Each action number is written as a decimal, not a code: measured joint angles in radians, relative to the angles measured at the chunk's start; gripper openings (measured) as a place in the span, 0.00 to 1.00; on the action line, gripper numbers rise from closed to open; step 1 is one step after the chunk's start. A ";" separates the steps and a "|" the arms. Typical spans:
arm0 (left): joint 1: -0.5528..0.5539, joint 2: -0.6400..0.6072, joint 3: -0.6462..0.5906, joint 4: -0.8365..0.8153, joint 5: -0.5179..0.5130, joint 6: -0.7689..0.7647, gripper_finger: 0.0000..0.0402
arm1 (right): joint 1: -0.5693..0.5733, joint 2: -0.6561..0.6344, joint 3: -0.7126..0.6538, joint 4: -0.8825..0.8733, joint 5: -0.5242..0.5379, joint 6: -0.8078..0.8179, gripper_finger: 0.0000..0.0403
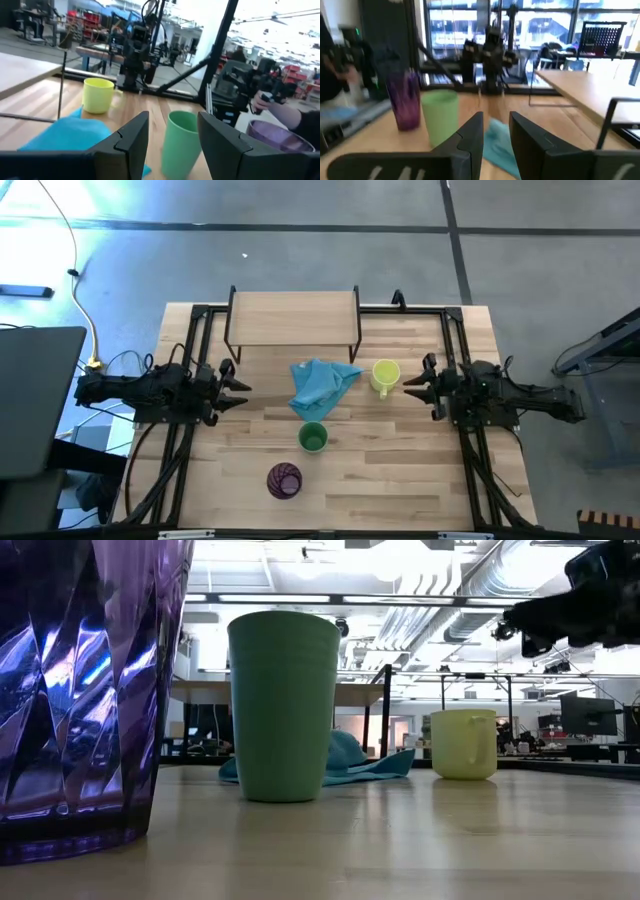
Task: Stack small to large cups/mugs on shelf
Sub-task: Put the violet cup on the shelf
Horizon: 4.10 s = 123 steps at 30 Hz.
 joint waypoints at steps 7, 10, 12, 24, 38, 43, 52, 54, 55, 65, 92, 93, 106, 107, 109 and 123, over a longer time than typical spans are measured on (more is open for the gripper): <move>0.000 0.000 0.000 -0.005 -0.019 0.000 0.39 | 0.001 0.000 0.000 0.069 0.002 -0.100 0.21; 0.000 0.000 0.000 -0.004 -0.012 -0.001 0.39 | 0.002 0.000 0.000 0.140 0.001 -0.038 0.21; 0.000 0.000 0.000 -0.003 -0.001 -0.012 0.39 | 0.002 0.000 0.000 0.164 0.001 -0.021 0.21; 0.000 0.000 0.000 -0.006 0.034 -0.034 0.39 | 0.002 0.000 0.000 0.175 0.000 0.001 0.21; 0.000 0.000 0.000 -0.038 -0.013 0.097 0.39 | 0.002 0.000 0.009 0.166 -0.004 0.115 0.21; 0.000 0.000 0.000 -0.031 -0.052 0.129 0.39 | 0.002 0.003 0.024 0.139 -0.011 0.142 0.21; 0.000 0.000 0.000 -0.028 -0.045 0.131 0.39 | 0.002 0.075 0.028 0.140 -0.103 0.199 0.21; 0.000 0.000 0.000 -0.028 -0.045 0.130 0.39 | 0.002 0.091 0.028 0.162 -0.104 0.176 0.21; 0.000 0.000 0.000 -0.028 -0.045 0.129 0.39 | 0.002 0.099 0.029 0.172 -0.104 0.158 0.21; 0.000 0.000 0.000 -0.028 -0.045 0.087 0.39 | 0.009 0.290 0.217 0.036 -0.091 0.035 0.21; 0.000 0.002 0.000 -0.032 0.000 0.050 0.39 | 0.218 1.136 1.073 -0.377 -0.072 -0.265 0.21; 0.000 0.002 0.000 -0.033 0.000 0.050 0.39 | 0.219 1.163 1.104 -0.382 -0.072 -0.223 0.21; 0.000 0.003 0.000 -0.033 0.000 0.049 0.39 | 0.237 1.501 1.403 -0.544 -0.074 0.228 0.21; 0.000 0.003 0.000 -0.033 0.000 0.049 0.39 | 0.239 1.530 1.427 -0.556 -0.075 0.249 0.21; 0.000 0.003 0.000 -0.033 0.000 0.049 0.39 | 0.247 1.584 1.480 -0.572 -0.078 0.272 0.21; 0.000 0.003 0.000 -0.033 0.000 0.048 0.39 | 0.325 1.887 1.913 -0.700 -0.103 0.246 0.21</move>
